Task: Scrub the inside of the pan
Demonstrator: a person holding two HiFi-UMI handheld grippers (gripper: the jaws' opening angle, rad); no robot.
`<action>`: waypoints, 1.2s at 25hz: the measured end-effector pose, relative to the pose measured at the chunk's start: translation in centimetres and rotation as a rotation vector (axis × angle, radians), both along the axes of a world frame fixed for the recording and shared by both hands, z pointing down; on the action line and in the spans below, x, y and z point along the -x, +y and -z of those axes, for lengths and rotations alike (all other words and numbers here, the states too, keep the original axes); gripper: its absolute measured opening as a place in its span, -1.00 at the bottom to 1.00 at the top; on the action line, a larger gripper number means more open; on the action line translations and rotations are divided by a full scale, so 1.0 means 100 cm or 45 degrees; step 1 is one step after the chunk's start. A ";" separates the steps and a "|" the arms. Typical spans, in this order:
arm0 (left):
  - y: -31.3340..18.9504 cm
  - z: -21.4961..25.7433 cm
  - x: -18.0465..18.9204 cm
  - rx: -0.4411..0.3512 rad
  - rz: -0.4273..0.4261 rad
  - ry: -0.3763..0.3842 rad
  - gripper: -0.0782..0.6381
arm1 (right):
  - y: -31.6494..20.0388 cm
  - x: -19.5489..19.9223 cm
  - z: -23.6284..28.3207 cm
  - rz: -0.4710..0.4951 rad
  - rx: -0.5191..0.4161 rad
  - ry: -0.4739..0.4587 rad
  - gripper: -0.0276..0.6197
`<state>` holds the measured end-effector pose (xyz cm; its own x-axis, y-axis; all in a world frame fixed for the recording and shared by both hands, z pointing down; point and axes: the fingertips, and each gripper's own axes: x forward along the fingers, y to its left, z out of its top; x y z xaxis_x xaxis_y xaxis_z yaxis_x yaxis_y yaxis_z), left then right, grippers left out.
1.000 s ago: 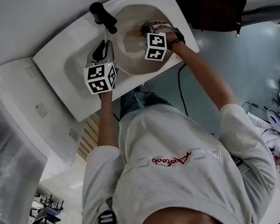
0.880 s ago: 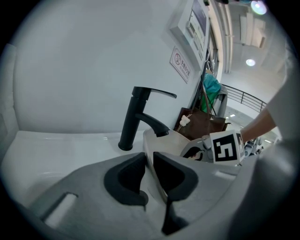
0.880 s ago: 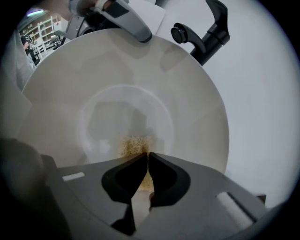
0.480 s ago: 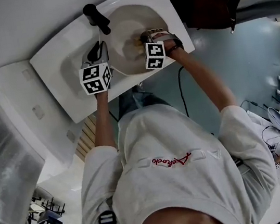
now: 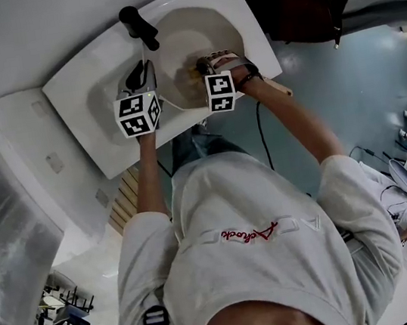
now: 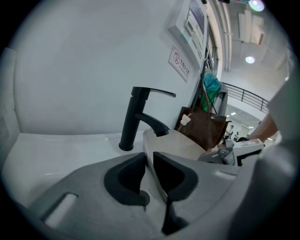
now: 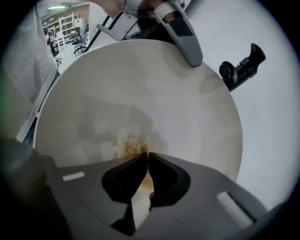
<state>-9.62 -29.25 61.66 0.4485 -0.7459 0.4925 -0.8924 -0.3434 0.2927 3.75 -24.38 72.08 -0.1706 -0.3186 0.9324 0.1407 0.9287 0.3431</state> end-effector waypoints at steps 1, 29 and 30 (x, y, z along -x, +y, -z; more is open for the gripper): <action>0.000 0.000 0.000 0.000 0.000 0.000 -0.63 | 0.002 0.004 0.000 0.018 -0.005 -0.002 -0.83; 0.000 -0.001 -0.001 0.011 -0.008 0.007 -0.63 | -0.048 0.054 0.014 0.010 -0.132 -0.148 -0.83; 0.000 -0.001 -0.001 0.011 -0.007 0.008 -0.63 | -0.050 0.053 0.014 -0.002 -0.131 -0.149 -0.83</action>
